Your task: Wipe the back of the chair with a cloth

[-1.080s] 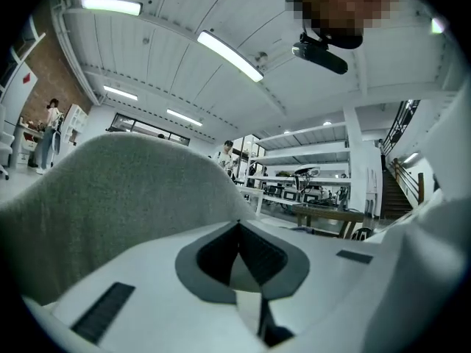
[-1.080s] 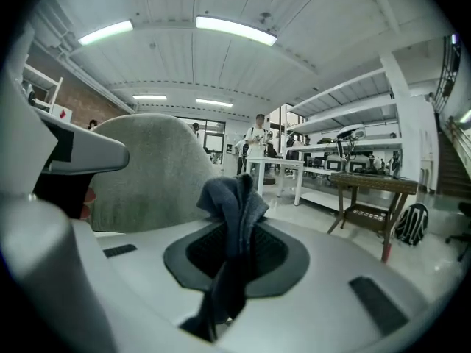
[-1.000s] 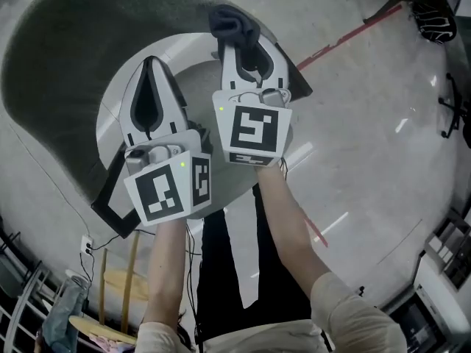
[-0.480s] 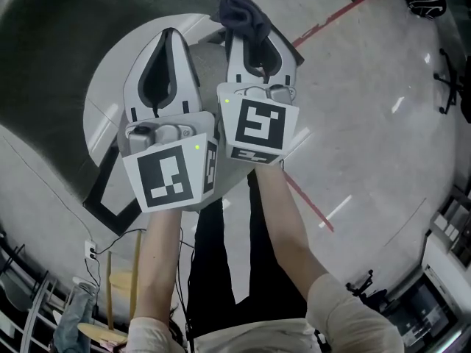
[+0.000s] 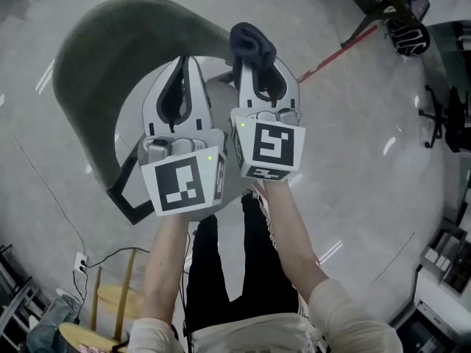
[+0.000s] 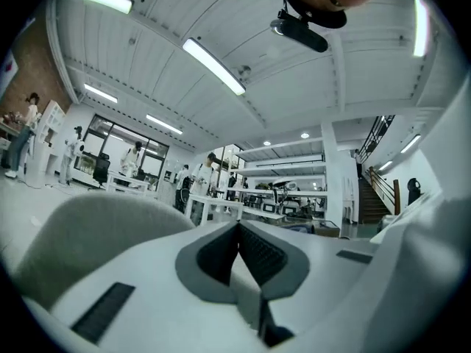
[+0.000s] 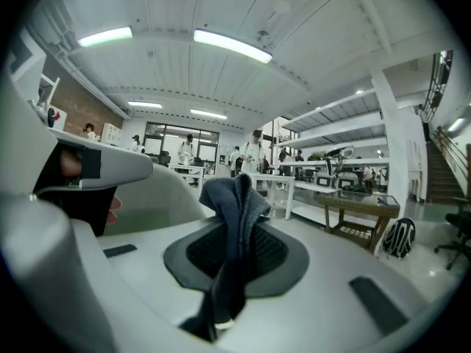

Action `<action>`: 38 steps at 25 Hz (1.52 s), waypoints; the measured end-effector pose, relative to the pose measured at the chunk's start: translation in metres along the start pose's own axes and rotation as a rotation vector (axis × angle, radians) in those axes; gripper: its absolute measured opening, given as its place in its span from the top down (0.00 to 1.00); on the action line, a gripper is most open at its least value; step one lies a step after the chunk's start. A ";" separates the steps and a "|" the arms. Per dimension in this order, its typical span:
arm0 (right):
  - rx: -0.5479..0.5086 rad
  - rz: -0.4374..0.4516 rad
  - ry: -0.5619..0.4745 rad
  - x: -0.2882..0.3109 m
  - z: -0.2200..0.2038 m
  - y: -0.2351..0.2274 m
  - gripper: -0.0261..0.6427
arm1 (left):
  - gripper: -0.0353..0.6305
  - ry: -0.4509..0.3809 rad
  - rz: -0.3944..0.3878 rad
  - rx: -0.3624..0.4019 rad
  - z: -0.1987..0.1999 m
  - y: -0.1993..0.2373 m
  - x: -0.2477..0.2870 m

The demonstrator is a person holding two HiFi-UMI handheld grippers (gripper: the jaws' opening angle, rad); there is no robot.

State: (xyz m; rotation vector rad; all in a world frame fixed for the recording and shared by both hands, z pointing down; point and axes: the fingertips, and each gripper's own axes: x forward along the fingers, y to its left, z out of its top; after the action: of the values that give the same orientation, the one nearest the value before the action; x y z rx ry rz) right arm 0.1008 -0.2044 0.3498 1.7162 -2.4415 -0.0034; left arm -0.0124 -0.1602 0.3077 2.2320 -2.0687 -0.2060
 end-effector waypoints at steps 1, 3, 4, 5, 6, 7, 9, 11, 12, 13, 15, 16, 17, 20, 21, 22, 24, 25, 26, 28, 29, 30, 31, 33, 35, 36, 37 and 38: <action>-0.008 0.027 -0.021 0.004 0.023 0.004 0.87 | 0.92 -0.022 0.023 0.005 0.022 0.005 0.002; -0.017 0.083 -0.051 0.003 0.072 0.016 0.87 | 0.92 -0.048 0.057 0.016 0.068 0.015 -0.003; -0.024 0.108 -0.063 0.000 0.098 0.025 0.87 | 0.92 -0.057 0.071 0.023 0.093 0.021 -0.008; -0.034 0.133 -0.078 -0.003 0.127 0.036 0.87 | 0.92 -0.066 0.086 0.028 0.119 0.029 -0.015; -0.044 0.157 -0.098 -0.005 0.157 0.048 0.87 | 0.92 -0.078 0.106 0.034 0.147 0.039 -0.022; -0.050 0.185 -0.126 -0.004 0.189 0.061 0.87 | 0.92 -0.095 0.131 0.041 0.177 0.051 -0.027; -0.048 0.254 -0.190 0.002 0.253 0.090 0.87 | 0.92 -0.137 0.193 0.071 0.238 0.077 -0.034; -0.023 0.330 -0.209 0.000 0.301 0.116 0.87 | 0.92 -0.134 0.237 0.093 0.283 0.094 -0.046; -0.001 0.370 -0.191 -0.008 0.315 0.127 0.87 | 0.92 -0.101 0.245 0.090 0.295 0.097 -0.056; 0.022 0.408 -0.163 -0.021 0.323 0.135 0.87 | 0.92 -0.062 0.247 0.081 0.301 0.096 -0.068; 0.061 0.464 -0.105 -0.050 0.331 0.141 0.87 | 0.92 -0.017 0.264 0.086 0.312 0.086 -0.093; 0.073 0.480 -0.080 -0.063 0.330 0.141 0.87 | 0.92 -0.014 0.281 0.110 0.317 0.079 -0.105; 0.078 0.492 -0.061 -0.075 0.329 0.140 0.87 | 0.92 -0.018 0.297 0.140 0.322 0.072 -0.116; 0.046 0.513 -0.052 -0.109 0.319 0.140 0.87 | 0.92 -0.020 0.310 0.186 0.319 0.053 -0.144; 0.020 0.525 -0.064 -0.118 0.316 0.142 0.87 | 0.92 -0.017 0.307 0.184 0.314 0.048 -0.149; -0.002 0.540 -0.076 -0.126 0.314 0.144 0.87 | 0.92 -0.012 0.307 0.180 0.309 0.045 -0.154; -0.007 0.565 -0.085 -0.137 0.310 0.147 0.87 | 0.92 -0.003 0.317 0.172 0.299 0.043 -0.161; 0.007 0.572 -0.086 -0.140 0.311 0.148 0.87 | 0.92 -0.002 0.321 0.165 0.296 0.043 -0.164; 0.021 0.576 -0.087 -0.142 0.312 0.147 0.87 | 0.92 -0.003 0.325 0.157 0.295 0.042 -0.166; 0.032 0.580 -0.094 -0.143 0.317 0.145 0.87 | 0.92 -0.008 0.327 0.151 0.298 0.040 -0.165; 0.032 0.585 -0.097 -0.142 0.319 0.144 0.87 | 0.92 -0.009 0.328 0.156 0.300 0.038 -0.163; 0.033 0.593 -0.093 -0.142 0.319 0.143 0.87 | 0.92 -0.007 0.330 0.164 0.301 0.037 -0.161; 0.037 0.602 -0.082 -0.143 0.316 0.142 0.87 | 0.92 -0.002 0.332 0.173 0.300 0.034 -0.160; 0.042 0.613 -0.055 -0.146 0.304 0.141 0.87 | 0.92 0.008 0.335 0.187 0.296 0.031 -0.160; 0.040 0.612 -0.050 -0.147 0.299 0.140 0.87 | 0.92 0.006 0.337 0.192 0.293 0.029 -0.161; 0.040 0.609 -0.055 -0.146 0.299 0.138 0.87 | 0.92 0.002 0.338 0.196 0.293 0.028 -0.161; 0.042 0.607 -0.061 -0.145 0.300 0.137 0.87 | 0.92 -0.003 0.339 0.201 0.295 0.028 -0.160; 0.044 0.606 -0.065 -0.144 0.302 0.135 0.87 | 0.92 -0.009 0.340 0.205 0.297 0.028 -0.159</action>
State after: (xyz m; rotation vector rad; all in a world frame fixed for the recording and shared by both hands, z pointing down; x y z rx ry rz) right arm -0.0173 -0.0500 0.0456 0.9373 -2.9209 0.0659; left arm -0.0990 0.0033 0.0244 1.9319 -2.5306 0.0235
